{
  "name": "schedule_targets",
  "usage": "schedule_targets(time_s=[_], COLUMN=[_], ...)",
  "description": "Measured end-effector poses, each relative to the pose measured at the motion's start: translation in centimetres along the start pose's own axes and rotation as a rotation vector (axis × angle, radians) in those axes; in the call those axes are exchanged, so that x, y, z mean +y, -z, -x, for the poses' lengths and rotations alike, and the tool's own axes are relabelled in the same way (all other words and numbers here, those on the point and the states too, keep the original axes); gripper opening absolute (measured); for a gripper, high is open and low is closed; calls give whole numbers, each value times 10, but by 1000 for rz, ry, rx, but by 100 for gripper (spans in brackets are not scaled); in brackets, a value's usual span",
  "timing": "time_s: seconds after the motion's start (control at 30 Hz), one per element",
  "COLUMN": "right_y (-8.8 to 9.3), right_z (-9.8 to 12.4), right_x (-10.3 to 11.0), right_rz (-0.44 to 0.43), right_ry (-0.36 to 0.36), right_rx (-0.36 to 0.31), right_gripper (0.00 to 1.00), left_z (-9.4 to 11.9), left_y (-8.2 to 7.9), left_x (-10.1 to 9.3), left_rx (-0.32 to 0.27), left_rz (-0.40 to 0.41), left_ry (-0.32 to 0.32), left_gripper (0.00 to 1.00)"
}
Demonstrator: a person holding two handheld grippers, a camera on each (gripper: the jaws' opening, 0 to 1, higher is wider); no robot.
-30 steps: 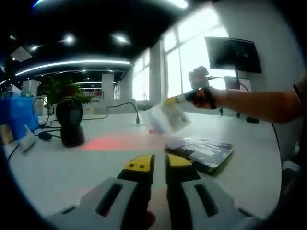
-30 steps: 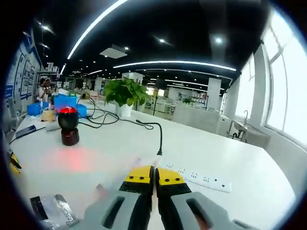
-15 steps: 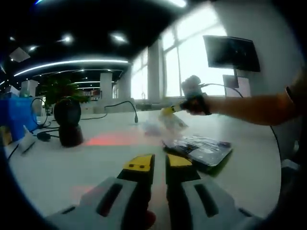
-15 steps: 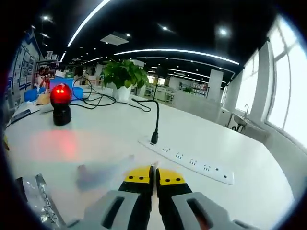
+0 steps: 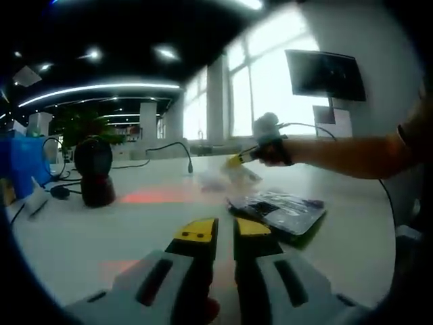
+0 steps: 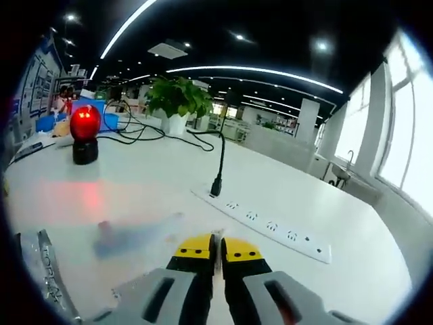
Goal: Clip sheet goods on table flip sheet goods clip sheet goods scan sheet goods put sheet goods back to table
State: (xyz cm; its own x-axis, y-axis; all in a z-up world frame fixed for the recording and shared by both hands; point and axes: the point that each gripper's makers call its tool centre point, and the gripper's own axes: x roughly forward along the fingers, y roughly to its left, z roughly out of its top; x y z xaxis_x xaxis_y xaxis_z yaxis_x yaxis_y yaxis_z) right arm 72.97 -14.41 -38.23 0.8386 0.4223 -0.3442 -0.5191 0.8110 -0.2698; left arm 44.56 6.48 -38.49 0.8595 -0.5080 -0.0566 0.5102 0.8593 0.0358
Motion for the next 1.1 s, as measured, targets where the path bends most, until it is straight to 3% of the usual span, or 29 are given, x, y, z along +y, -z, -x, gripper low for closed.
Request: schedule_targets(time_s=[0.23, 0.33, 0.47, 0.7, 0.87, 1.1], right_y=[7, 9, 6, -8, -20, -36], right_z=[-2, 0, 7, 34, 57, 81], right_x=[-2, -15, -25, -29, -29, -12], right_rz=[40, 79, 11, -55, -37, -1], right_ry=[16, 85, 121, 149, 182, 158], right_rx=[17, 34, 11, -48, -78, -101], right_gripper=[4, 16, 18, 0, 0, 0], left_z=[-1, 0, 0, 0, 1, 1], left_y=[-1, -1, -2, -3, -5, -6], left_x=[-2, -1, -1, 0, 0, 1], left_rx=[-2, -3, -6, -14, -23, -33], left_rz=[-8, -8, -4, -1, 6, 18], left_ry=[9, 7, 6, 5, 4, 4], left_gripper=[3, 3, 3, 3, 3, 3])
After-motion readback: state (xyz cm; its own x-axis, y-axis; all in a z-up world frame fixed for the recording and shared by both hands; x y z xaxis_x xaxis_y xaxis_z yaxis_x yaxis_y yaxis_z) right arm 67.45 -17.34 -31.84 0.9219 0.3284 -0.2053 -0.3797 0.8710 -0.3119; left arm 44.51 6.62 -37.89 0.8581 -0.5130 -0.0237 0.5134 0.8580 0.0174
